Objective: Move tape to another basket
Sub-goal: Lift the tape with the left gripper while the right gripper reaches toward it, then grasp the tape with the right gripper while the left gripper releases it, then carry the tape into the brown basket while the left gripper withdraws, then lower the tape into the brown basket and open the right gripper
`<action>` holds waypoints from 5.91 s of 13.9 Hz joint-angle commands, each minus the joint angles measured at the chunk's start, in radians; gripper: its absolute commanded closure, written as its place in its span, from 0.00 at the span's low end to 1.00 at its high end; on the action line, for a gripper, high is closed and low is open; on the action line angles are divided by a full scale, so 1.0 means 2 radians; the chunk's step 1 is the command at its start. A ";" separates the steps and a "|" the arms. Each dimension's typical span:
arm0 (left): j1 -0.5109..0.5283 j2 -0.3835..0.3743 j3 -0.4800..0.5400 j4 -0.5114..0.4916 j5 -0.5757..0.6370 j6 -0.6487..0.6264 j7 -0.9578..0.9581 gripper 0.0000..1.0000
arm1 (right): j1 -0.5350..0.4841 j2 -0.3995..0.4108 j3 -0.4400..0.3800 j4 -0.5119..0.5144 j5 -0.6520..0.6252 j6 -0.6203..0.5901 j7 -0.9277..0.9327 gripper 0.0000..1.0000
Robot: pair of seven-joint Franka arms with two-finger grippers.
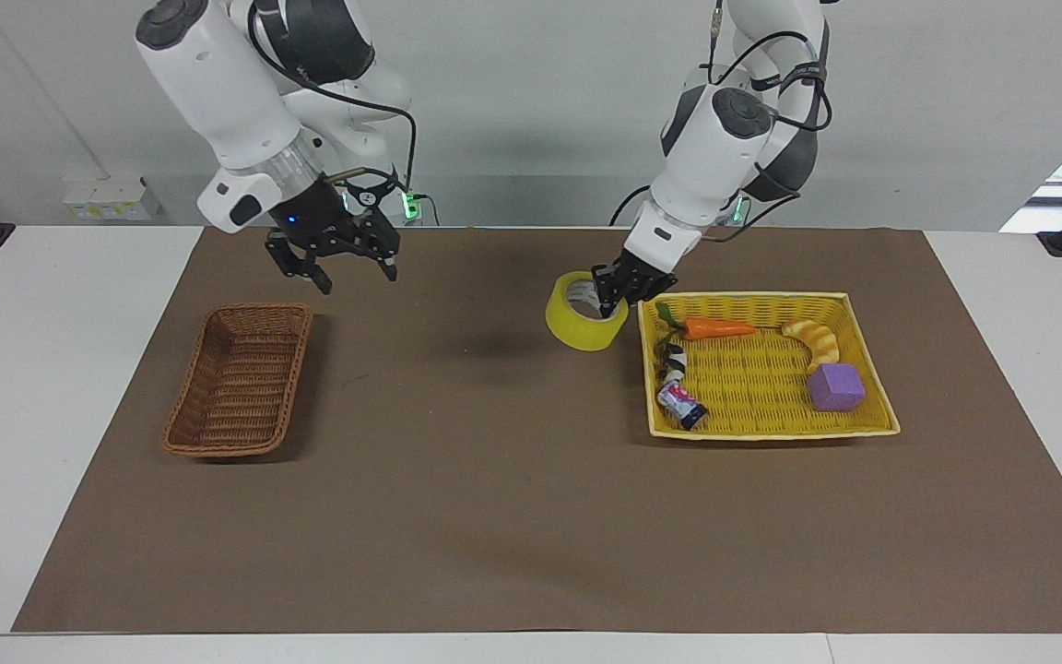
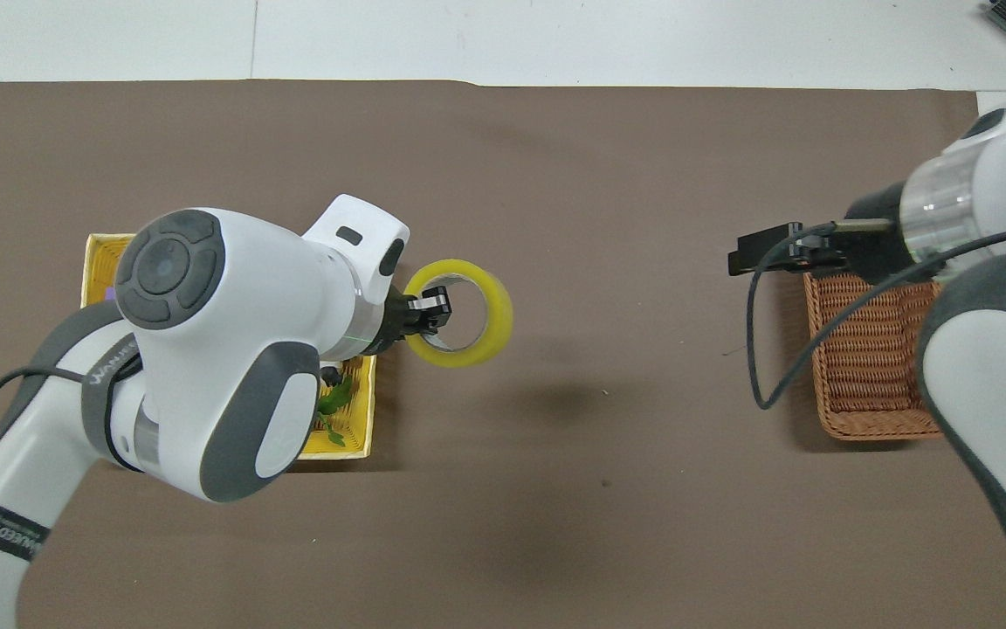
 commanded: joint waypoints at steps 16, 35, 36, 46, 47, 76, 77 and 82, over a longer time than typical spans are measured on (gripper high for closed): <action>-0.076 0.016 -0.021 -0.014 -0.169 0.233 0.006 1.00 | 0.005 -0.006 -0.005 -0.094 0.218 0.051 -0.079 0.00; -0.008 -0.020 -0.014 -0.005 -0.183 0.164 -0.051 0.00 | -0.021 -0.003 -0.009 -0.084 0.190 0.019 -0.081 1.00; 0.011 -0.020 -0.014 -0.003 -0.177 0.133 -0.046 0.00 | -0.034 -0.003 -0.008 -0.084 0.182 0.016 -0.082 1.00; 0.188 -0.018 -0.012 0.040 0.017 -0.066 0.146 0.00 | -0.159 0.002 -0.009 -0.104 -0.081 0.015 -0.178 1.00; 0.205 -0.022 -0.012 0.044 0.039 -0.082 0.175 0.00 | -0.164 0.007 -0.008 -0.116 -0.110 0.022 -0.193 1.00; 0.263 -0.019 -0.011 0.156 0.164 -0.262 0.328 0.00 | -0.136 0.045 -0.005 -0.173 -0.164 0.166 -0.085 0.00; 0.263 -0.019 -0.011 0.156 0.164 -0.262 0.327 0.00 | -0.136 0.042 -0.005 -0.170 -0.145 0.164 -0.077 0.00; 0.264 -0.019 -0.011 0.156 0.164 -0.262 0.327 0.00 | -0.129 0.033 -0.003 -0.119 -0.146 0.121 -0.073 0.00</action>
